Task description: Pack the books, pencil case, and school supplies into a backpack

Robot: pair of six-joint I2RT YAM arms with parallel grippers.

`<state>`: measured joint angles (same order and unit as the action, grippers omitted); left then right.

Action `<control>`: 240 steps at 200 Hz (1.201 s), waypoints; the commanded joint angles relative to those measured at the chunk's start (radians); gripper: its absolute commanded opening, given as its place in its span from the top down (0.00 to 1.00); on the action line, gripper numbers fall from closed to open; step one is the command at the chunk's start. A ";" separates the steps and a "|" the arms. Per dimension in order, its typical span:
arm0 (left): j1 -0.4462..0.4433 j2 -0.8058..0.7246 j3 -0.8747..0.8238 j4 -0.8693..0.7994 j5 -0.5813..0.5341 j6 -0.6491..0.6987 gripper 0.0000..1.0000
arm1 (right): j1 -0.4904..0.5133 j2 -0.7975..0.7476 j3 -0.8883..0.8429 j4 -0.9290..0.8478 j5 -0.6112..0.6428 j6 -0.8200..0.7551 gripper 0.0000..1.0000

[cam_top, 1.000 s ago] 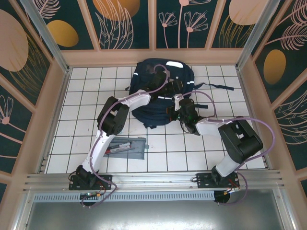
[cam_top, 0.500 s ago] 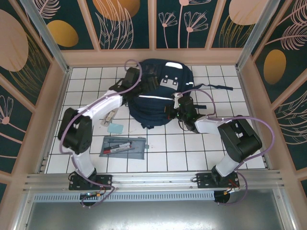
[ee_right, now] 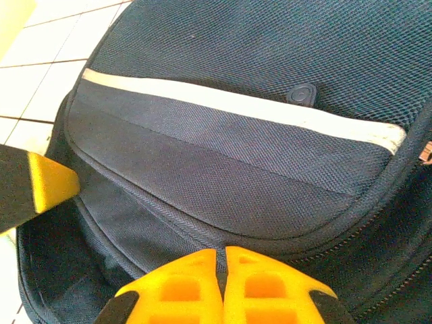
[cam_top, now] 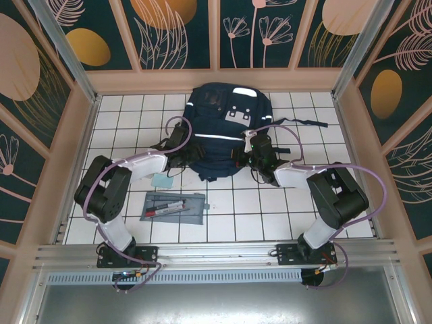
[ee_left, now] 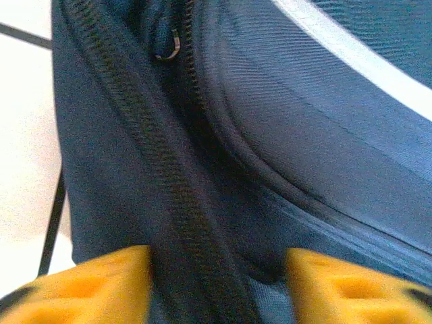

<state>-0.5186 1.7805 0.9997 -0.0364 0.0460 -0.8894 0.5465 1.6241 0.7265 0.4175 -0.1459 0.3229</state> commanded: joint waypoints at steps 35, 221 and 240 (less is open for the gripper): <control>-0.058 0.059 -0.006 0.261 0.188 -0.133 0.92 | 0.110 -0.054 0.021 0.074 0.058 0.028 1.00; -0.240 -0.010 -0.021 0.430 0.242 -0.267 0.93 | 0.169 0.414 0.621 0.042 0.112 0.106 1.00; -0.255 -0.060 -0.056 0.411 0.251 -0.257 0.74 | 0.160 0.378 0.578 0.047 0.073 0.083 1.00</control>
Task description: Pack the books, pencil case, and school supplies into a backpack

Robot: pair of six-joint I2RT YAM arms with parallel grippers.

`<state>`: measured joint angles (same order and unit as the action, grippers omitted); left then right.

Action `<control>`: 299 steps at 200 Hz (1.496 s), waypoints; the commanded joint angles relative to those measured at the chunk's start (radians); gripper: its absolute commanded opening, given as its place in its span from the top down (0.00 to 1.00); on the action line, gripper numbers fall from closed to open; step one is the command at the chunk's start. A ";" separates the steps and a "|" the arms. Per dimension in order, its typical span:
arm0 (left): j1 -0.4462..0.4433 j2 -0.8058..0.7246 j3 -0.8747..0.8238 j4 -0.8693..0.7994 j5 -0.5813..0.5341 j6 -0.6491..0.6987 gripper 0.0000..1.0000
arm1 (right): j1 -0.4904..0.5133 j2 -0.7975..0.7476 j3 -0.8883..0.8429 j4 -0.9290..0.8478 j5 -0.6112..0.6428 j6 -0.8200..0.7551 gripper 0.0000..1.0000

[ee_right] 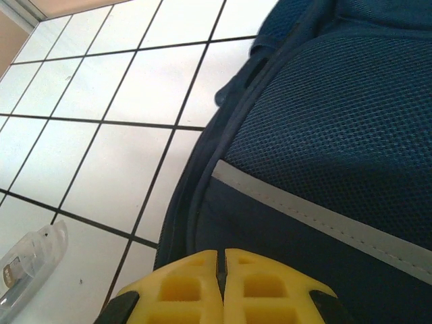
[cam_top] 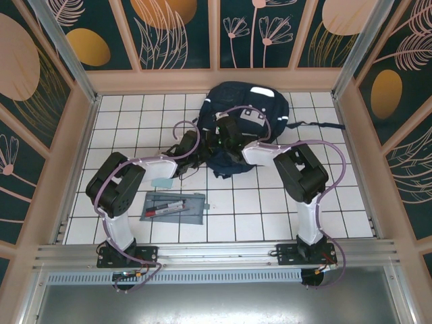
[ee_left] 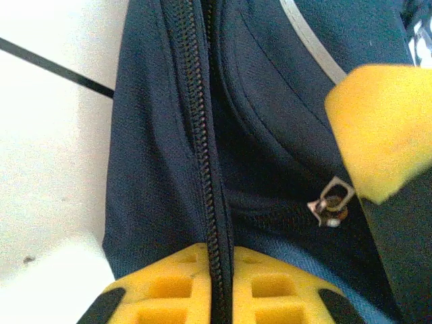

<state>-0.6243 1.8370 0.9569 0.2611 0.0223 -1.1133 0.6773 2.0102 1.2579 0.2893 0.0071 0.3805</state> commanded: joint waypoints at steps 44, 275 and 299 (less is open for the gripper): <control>-0.129 -0.271 -0.017 -0.079 0.165 0.072 0.32 | 0.013 -0.172 -0.129 0.123 -0.130 0.000 1.00; 0.057 0.116 0.247 -0.033 -0.030 0.200 0.27 | -0.154 -0.623 -0.595 -0.087 -0.025 -0.038 1.00; 0.058 0.204 0.248 0.031 -0.017 0.194 0.36 | -0.113 -0.602 -0.592 -0.077 0.004 -0.019 1.00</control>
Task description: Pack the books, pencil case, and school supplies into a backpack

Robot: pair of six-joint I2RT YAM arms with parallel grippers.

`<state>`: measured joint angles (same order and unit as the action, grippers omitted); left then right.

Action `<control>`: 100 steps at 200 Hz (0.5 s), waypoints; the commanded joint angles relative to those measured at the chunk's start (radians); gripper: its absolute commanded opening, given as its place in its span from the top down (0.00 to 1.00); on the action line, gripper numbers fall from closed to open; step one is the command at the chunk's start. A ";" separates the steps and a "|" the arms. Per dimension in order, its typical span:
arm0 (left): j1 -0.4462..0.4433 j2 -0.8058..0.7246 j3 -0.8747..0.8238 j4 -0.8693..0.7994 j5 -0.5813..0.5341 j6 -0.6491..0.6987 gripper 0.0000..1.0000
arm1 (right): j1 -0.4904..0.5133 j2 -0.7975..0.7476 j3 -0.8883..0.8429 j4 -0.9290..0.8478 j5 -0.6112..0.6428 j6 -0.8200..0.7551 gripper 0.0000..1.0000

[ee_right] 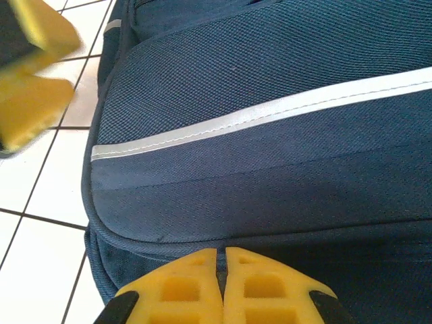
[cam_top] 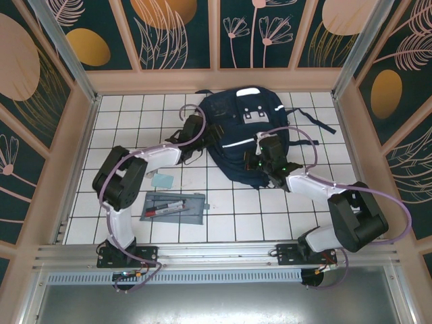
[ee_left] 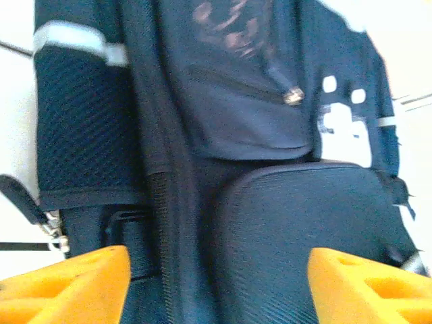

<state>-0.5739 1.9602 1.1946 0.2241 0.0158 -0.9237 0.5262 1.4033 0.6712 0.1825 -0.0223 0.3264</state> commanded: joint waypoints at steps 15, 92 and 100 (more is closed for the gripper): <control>0.008 0.125 0.023 0.099 0.050 -0.017 0.44 | 0.054 0.020 -0.006 0.038 0.033 0.047 1.00; -0.110 0.105 -0.191 0.418 -0.043 -0.369 0.68 | 0.206 0.256 0.121 0.281 -0.047 0.173 1.00; -0.121 0.104 -0.194 0.431 -0.048 -0.384 0.69 | 0.207 0.293 0.146 0.304 -0.045 0.177 1.00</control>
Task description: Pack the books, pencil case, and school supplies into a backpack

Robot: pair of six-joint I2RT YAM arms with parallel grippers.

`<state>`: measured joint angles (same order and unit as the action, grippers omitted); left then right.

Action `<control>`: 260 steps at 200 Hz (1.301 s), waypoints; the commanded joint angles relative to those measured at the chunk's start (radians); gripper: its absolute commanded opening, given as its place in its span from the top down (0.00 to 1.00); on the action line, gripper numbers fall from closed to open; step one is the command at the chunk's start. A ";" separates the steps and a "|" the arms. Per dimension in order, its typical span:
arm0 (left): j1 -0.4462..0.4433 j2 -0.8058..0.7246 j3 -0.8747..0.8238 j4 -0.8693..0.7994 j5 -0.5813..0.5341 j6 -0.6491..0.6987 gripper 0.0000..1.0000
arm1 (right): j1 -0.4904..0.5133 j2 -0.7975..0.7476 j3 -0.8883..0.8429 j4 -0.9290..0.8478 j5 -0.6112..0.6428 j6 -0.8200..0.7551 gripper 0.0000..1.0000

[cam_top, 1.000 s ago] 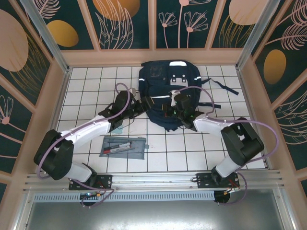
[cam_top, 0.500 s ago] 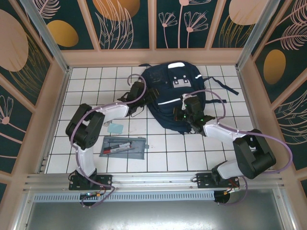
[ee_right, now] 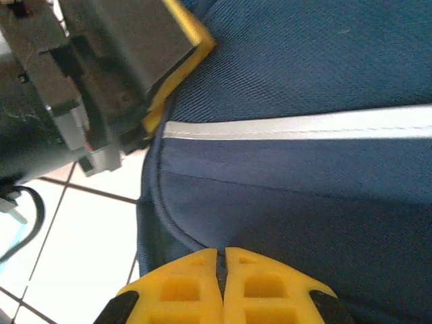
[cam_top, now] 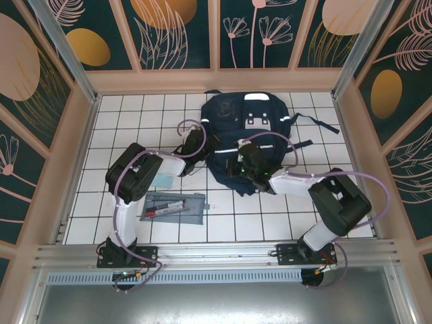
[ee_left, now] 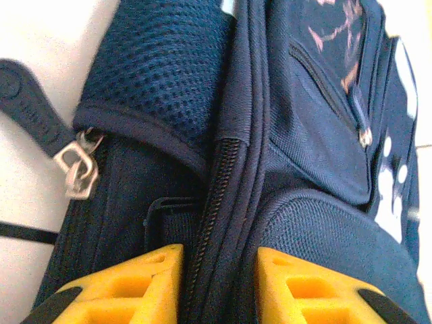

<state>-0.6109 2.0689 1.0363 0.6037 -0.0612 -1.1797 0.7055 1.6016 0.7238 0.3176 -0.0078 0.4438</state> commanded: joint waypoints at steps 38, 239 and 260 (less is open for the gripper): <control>-0.093 -0.061 -0.042 0.018 -0.013 -0.085 0.58 | 0.022 0.188 0.221 0.152 -0.038 0.068 1.00; -0.018 -0.306 0.080 -0.591 0.327 0.402 0.30 | -0.026 -0.243 -0.197 -0.207 0.058 0.164 0.70; -0.017 -0.304 0.073 -0.607 0.293 0.392 0.30 | -0.003 -0.138 -0.262 -0.147 0.087 0.210 0.70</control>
<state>-0.6296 1.7790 1.1160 0.0090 0.2287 -0.7574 0.6765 1.3682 0.5259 0.1123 0.0692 0.5751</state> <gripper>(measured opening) 0.701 0.293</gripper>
